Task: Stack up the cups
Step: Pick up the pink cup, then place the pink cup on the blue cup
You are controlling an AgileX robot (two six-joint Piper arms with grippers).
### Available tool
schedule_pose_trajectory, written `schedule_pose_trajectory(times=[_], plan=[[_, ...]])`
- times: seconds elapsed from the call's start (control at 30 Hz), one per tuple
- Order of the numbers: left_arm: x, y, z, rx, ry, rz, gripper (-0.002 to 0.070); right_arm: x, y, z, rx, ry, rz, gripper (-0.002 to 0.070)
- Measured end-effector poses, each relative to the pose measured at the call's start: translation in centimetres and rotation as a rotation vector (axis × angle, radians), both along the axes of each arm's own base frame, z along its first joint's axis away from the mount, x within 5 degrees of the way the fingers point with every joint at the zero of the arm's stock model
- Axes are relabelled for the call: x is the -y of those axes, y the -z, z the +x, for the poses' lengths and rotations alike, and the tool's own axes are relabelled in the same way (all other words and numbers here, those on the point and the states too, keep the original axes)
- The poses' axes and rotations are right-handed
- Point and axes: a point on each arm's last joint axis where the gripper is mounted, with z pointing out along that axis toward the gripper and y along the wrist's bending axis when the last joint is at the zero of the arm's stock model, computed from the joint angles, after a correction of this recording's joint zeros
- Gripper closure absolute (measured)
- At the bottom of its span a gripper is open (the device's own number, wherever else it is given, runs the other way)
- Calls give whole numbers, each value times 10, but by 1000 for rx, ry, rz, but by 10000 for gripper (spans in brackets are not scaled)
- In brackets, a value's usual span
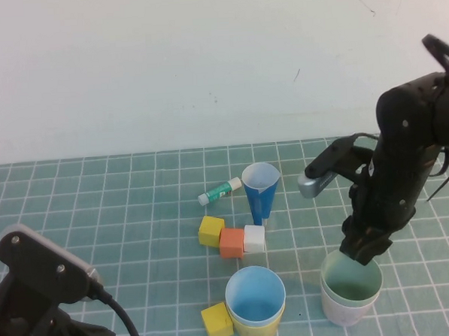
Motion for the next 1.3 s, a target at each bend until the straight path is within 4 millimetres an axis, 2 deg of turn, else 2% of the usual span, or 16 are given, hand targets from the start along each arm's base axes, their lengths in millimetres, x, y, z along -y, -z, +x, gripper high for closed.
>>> schedule_pose_trajectory(times=[0.13,0.3,0.37,0.43,0.5,0.57,0.63,0.73,0.9,1.0,1.13,1.23,1.3], plan=[[0,0,0,0,0,0,676,-2,21,4,-36,10,-18,310],[0,0,0,0,0,0,676,-5,61,11,-92,18,-47,320],[0,0,0,1,0,0,676,-5,75,11,-121,13,-62,371],[0,0,0,1,0,0,676,-5,81,11,-132,5,-67,456],[0,0,0,0,-1,-1,676,-6,81,11,-130,-1,-65,571],[0,0,0,-1,-3,-2,676,-6,73,11,-113,0,-55,613],[0,0,0,-1,-4,-3,676,-5,55,11,-72,-3,-37,613],[0,0,0,-1,-4,-3,676,-2,19,6,-8,-13,-13,613],[0,0,0,3,-4,-8,676,5,-52,-9,74,-64,27,614],[1,-1,1,8,-4,-12,676,-1,-84,-20,103,-121,72,614],[1,-1,1,11,-5,-17,676,-29,-102,-32,134,-228,128,614],[1,-1,1,11,-5,-17,676,-55,-100,-37,155,-297,155,614],[1,-1,1,11,-5,-17,676,-70,-90,-35,152,-327,157,615]])
